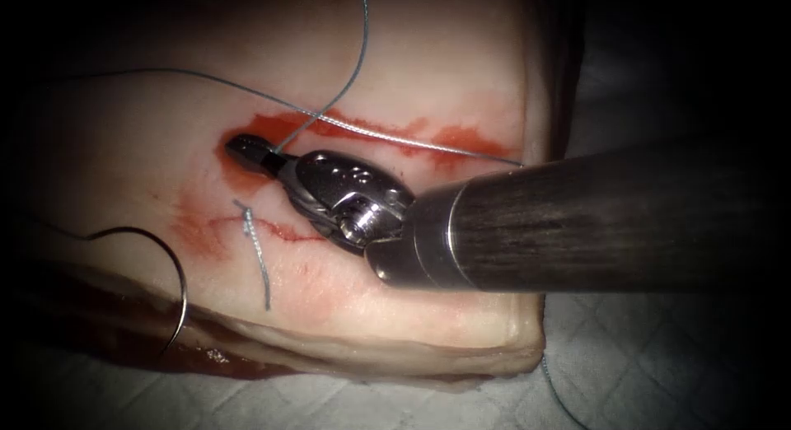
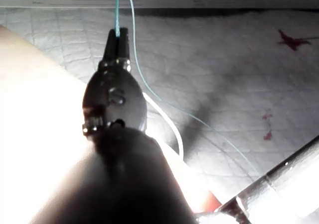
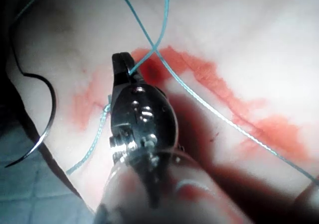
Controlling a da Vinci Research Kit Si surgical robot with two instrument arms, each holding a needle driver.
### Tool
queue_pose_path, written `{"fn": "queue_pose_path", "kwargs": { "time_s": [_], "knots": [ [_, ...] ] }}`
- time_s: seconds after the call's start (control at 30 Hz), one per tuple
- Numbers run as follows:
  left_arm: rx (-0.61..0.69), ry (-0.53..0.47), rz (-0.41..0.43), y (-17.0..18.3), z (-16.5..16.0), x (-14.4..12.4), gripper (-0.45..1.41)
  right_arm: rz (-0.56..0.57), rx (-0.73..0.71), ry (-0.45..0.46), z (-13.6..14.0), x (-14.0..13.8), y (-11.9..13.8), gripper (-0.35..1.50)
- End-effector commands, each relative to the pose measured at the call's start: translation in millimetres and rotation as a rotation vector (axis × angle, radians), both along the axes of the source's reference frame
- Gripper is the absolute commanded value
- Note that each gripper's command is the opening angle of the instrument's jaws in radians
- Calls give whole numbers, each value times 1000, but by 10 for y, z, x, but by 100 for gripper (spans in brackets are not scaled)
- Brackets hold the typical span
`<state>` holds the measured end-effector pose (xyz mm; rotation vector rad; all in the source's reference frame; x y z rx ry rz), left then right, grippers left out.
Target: Wound Closure
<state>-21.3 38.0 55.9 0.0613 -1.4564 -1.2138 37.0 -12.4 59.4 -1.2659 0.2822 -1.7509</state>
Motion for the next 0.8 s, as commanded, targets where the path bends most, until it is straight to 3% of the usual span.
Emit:
{"fn": "queue_pose_path", "kwargs": {
  "time_s": [0.03, 0.07, 0.23, 0.37, 0.43, 0.57, 0.8],
  "knots": [
    [-4, 10, -9, -1, 6, 4, -45, 1, -4, -2, 1, -14, -7, 95],
    [-4, 19, -16, -6, 9, 11, -45, -8, -9, 0, -1, -23, -10, 106],
    [-15, 70, -56, -32, 25, 67, -45, -29, -10, 11, -15, -65, -25, 130],
    [5, 122, -61, -59, 47, 112, -45, -44, -10, 20, -26, -87, -38, 135],
    [47, 127, -51, -73, 59, 114, -45, -46, -10, 21, -28, -88, -39, 135],
    [252, 129, -19, -108, 92, 99, -45, -36, -12, 28, -31, -93, -37, 137],
    [280, 105, 67, -123, 116, 83, -45, -14, -19, 25, -32, -95, -35, 138]
  ]
}}
